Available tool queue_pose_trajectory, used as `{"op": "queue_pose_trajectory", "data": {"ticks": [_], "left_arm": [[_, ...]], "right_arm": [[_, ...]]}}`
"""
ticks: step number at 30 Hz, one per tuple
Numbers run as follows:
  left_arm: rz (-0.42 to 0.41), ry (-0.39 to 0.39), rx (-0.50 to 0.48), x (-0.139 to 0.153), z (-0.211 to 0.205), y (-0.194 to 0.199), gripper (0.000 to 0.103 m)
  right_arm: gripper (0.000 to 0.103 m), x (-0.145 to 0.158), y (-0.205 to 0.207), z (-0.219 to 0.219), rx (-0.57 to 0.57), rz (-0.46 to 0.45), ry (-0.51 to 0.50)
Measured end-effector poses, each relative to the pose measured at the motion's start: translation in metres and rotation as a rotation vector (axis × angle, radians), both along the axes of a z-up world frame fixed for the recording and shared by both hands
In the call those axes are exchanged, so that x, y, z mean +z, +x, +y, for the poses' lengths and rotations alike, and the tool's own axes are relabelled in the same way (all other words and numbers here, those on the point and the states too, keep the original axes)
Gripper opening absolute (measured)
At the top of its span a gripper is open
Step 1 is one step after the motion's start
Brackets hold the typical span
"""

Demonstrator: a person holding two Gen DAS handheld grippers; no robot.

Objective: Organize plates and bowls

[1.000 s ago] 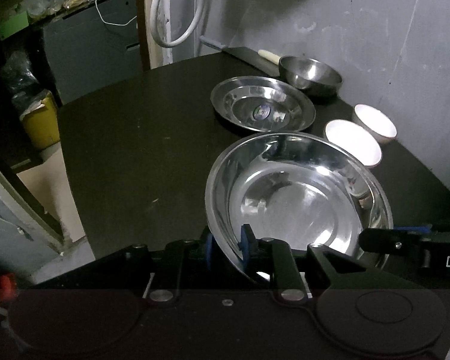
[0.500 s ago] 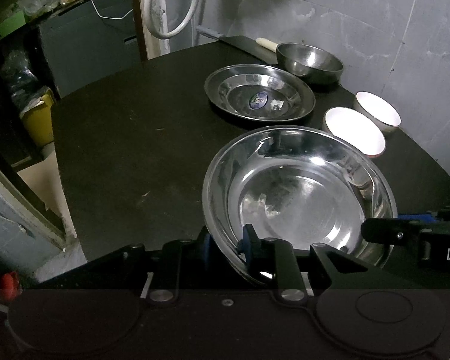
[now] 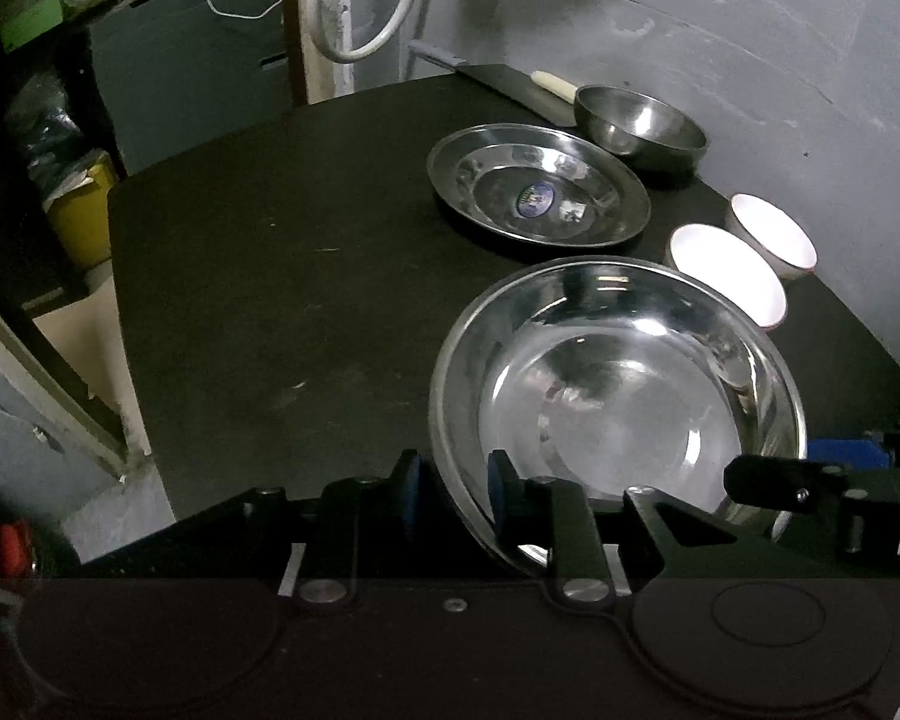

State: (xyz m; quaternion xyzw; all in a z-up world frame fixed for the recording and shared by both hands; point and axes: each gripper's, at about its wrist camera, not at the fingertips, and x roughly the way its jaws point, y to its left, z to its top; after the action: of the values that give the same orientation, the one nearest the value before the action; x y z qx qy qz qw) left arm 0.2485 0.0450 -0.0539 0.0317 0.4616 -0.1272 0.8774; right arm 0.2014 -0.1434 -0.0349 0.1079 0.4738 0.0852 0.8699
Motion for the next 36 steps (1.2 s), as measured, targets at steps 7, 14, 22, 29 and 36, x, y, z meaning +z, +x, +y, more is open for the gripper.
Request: {"op": "queue_pose_trajectory", "data": {"ticks": [7, 14, 22, 29, 36], "left_arm": [[-0.017, -0.019, 0.032, 0.006, 0.004, 0.006, 0.062], [-0.047, -0.033, 0.102, 0.011, 0.011, 0.018, 0.097], [-0.085, -0.106, 0.19, 0.015, 0.029, 0.054, 0.102], [-0.144, -0.149, 0.171, 0.018, 0.026, 0.1, 0.102], [-0.134, -0.176, 0.177, 0.004, 0.014, 0.146, 0.102]], "right_arm": [[0.06, -0.004, 0.003, 0.001, 0.008, 0.014, -0.024], [0.088, -0.006, 0.004, -0.008, -0.015, 0.014, -0.013], [0.103, 0.005, 0.007, -0.02, -0.079, -0.031, -0.049], [0.103, 0.025, 0.036, -0.032, -0.116, -0.15, -0.08], [0.103, 0.018, 0.091, -0.032, -0.104, -0.221, -0.114]]}}
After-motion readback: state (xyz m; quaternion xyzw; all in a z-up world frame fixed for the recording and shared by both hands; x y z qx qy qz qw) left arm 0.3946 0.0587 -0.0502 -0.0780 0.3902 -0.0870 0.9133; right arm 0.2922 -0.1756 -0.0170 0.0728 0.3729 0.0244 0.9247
